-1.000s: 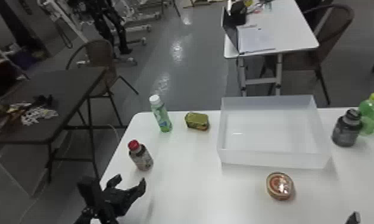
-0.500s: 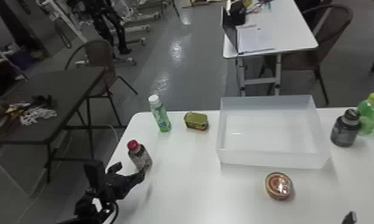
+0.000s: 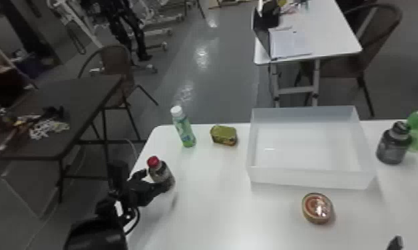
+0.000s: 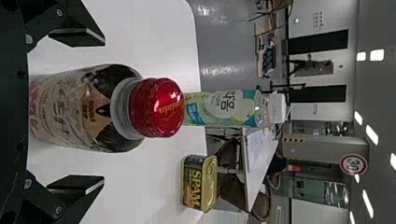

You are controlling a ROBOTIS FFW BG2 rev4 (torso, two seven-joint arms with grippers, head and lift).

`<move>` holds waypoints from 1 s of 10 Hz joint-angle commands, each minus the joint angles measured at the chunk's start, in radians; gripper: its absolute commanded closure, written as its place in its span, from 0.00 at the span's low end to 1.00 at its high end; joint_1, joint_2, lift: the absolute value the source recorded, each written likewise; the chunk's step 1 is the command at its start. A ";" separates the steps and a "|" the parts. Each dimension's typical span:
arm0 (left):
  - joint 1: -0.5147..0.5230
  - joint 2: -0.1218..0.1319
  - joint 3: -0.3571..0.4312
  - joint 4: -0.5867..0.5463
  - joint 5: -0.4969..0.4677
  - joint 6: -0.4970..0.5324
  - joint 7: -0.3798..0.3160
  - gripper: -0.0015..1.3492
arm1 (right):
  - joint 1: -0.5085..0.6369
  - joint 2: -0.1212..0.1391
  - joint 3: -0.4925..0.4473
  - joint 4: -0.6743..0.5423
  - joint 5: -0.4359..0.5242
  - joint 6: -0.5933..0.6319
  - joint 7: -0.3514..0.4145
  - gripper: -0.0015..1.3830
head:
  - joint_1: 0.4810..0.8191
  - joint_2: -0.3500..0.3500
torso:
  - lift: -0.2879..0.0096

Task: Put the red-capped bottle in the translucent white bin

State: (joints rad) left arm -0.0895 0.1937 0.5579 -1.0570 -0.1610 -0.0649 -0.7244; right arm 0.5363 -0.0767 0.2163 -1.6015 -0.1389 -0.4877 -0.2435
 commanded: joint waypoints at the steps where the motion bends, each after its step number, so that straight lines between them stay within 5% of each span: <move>1: -0.032 0.018 -0.033 0.041 -0.031 0.004 0.000 0.18 | -0.006 0.000 0.000 0.003 -0.004 0.000 0.004 0.10 | 0.63 0.97 | 0.85; 4: -0.039 0.009 -0.012 0.052 -0.065 -0.015 0.005 0.25 | -0.006 0.002 0.000 0.006 -0.010 0.000 0.007 0.10 | 0.63 0.95 | 0.85; 7: -0.052 0.000 0.011 0.048 -0.126 -0.055 0.010 0.61 | -0.006 0.002 0.000 0.011 -0.018 0.001 0.013 0.10 | 0.63 0.96 | 0.85; 9: -0.029 -0.014 0.013 -0.020 -0.126 -0.036 0.011 0.61 | -0.009 0.002 0.000 0.014 -0.024 0.001 0.018 0.10 | 0.63 0.96 | 0.85; 10: 0.001 -0.051 0.011 -0.118 -0.120 -0.007 0.014 0.61 | -0.009 0.002 0.000 0.014 -0.025 0.001 0.020 0.10 | 0.63 0.96 | 0.85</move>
State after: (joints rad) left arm -0.1065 0.1638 0.5695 -1.1195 -0.2848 -0.0890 -0.7104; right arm 0.5281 -0.0752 0.2163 -1.5881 -0.1627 -0.4871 -0.2239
